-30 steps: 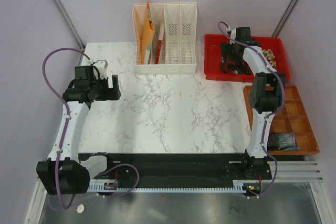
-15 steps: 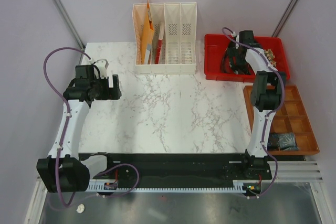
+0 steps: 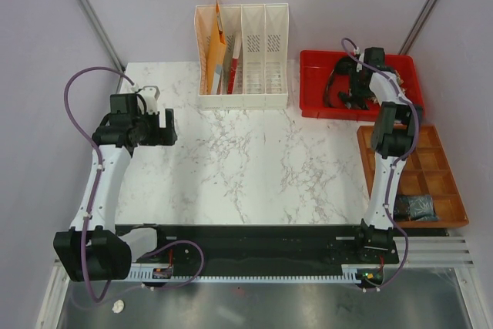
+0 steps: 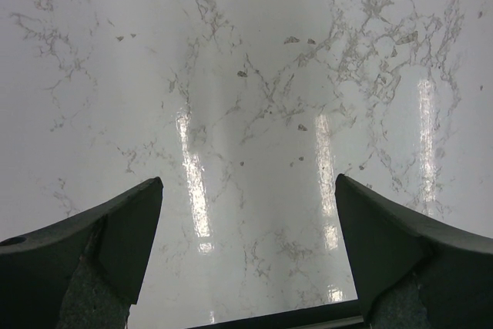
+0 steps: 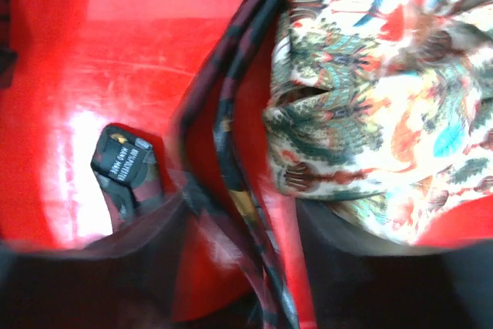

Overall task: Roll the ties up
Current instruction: Pick up the tie from the bin.

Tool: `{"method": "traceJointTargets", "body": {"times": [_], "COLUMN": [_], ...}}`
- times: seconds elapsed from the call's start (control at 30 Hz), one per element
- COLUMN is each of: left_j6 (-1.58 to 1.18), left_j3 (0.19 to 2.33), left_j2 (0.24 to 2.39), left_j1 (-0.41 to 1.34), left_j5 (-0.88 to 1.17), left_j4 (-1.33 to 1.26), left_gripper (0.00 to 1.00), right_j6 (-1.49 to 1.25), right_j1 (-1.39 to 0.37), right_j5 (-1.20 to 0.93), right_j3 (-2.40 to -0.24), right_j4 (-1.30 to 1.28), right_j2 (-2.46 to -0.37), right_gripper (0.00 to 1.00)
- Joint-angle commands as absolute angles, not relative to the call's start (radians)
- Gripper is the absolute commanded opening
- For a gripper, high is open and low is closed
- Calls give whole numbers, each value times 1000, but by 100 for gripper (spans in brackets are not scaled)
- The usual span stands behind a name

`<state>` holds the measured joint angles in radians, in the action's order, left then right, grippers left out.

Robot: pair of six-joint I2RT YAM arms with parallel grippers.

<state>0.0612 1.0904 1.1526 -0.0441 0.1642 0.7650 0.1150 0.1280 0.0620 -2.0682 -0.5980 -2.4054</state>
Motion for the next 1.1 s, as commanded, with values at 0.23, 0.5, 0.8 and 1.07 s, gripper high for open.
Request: {"method": "traceJointTargets", "body": {"times": [0.23,0.5,0.8,1.07], "left_j6": [68,49,67,120], "left_j3": [1184,1195,1186,1140], "left_j2": [1184,1141,1039,940], "left_j1": [-44,-44,-46,-46], "left_j5": [202,276,412,517], "left_j4": [759,755,749,739], "left_gripper": [100,100,100,100], "right_j6": [52,17,-238,-212], "right_j1": [124,120,-53,-181], "right_j5": [-219,-372,-355,-148], "right_j3": [-2088,-2023,-1749,-1553], "right_j4": [-620,-578,-346,-264], "right_j2": [-2206,-1954,-1571,-1408], "right_gripper": [0,0,0,0]}}
